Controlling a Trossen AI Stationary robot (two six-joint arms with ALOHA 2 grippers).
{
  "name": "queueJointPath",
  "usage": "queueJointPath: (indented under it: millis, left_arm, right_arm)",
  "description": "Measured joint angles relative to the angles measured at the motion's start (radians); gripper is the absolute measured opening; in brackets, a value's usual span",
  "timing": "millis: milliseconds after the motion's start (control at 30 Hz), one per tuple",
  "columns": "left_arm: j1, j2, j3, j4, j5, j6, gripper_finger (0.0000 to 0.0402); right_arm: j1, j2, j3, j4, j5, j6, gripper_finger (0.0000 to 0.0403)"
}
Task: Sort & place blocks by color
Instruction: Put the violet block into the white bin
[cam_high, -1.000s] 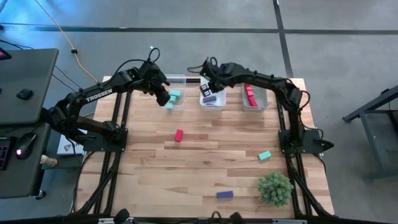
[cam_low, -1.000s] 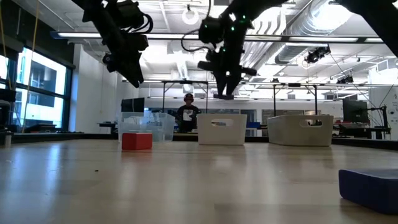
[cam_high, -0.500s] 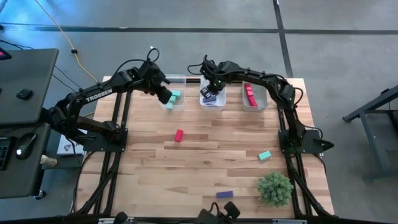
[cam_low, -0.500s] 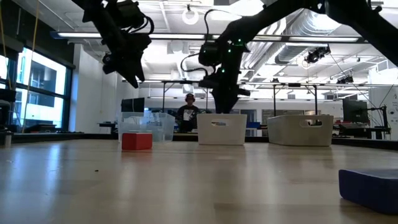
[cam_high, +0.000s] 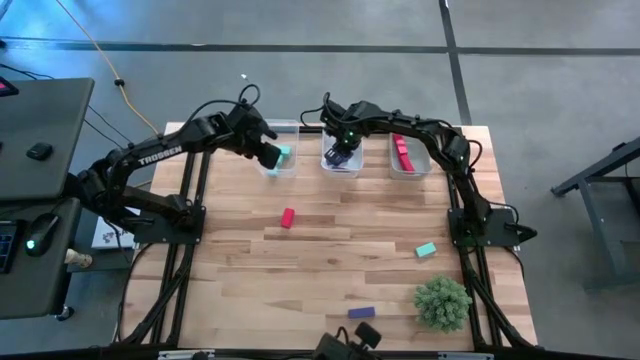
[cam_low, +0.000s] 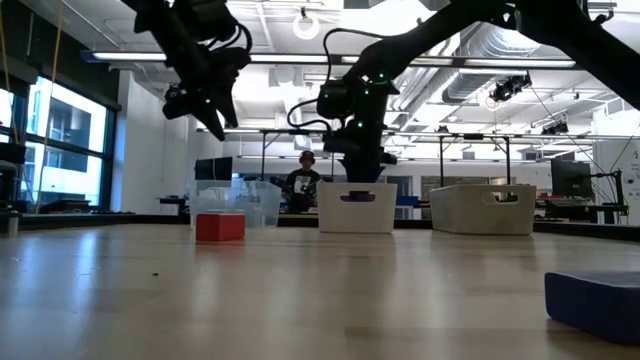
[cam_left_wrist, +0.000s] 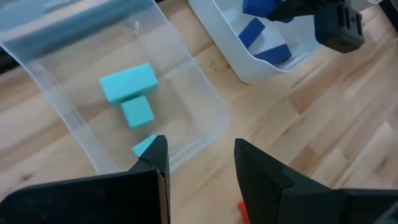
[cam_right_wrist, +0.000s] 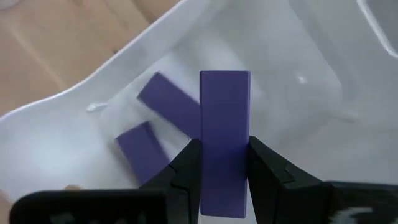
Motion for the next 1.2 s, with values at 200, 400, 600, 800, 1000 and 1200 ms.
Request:
queueJointPath:
  millis: [200,400,600,800,1000,1200]
  left_arm:
    - [-0.058,0.0,0.0,-0.001,0.001,-0.105,0.0099]
    - [-0.135,0.0,0.0,-0.006,0.0,-0.211,0.0099]
    - [-0.214,0.0,0.0,-0.007,-0.001,-0.297,0.0099]
    - [-0.275,0.0,0.0,-0.052,-0.009,-0.337,0.0099]
    - [-0.304,0.0,0.0,-0.091,-0.017,-0.362,0.0099]
    - [-0.327,0.0,0.0,-0.115,-0.02,-0.406,0.0099]
  right_arm:
    - [-0.002,0.006,0.0,-0.001,-0.05,-0.048,0.0076]
    - [-0.007,0.006,0.0,-0.017,-0.066,-0.074,0.0076]
    - [-0.01,0.006,0.0,-0.026,-0.069,-0.118,0.0082]
    - [-0.009,0.006,0.0,-0.027,-0.069,-0.145,0.0093]
    - [-0.008,0.006,0.0,-0.031,-0.069,-0.178,0.0108]
    - [-0.008,0.006,0.0,-0.026,-0.066,-0.183,0.0135]
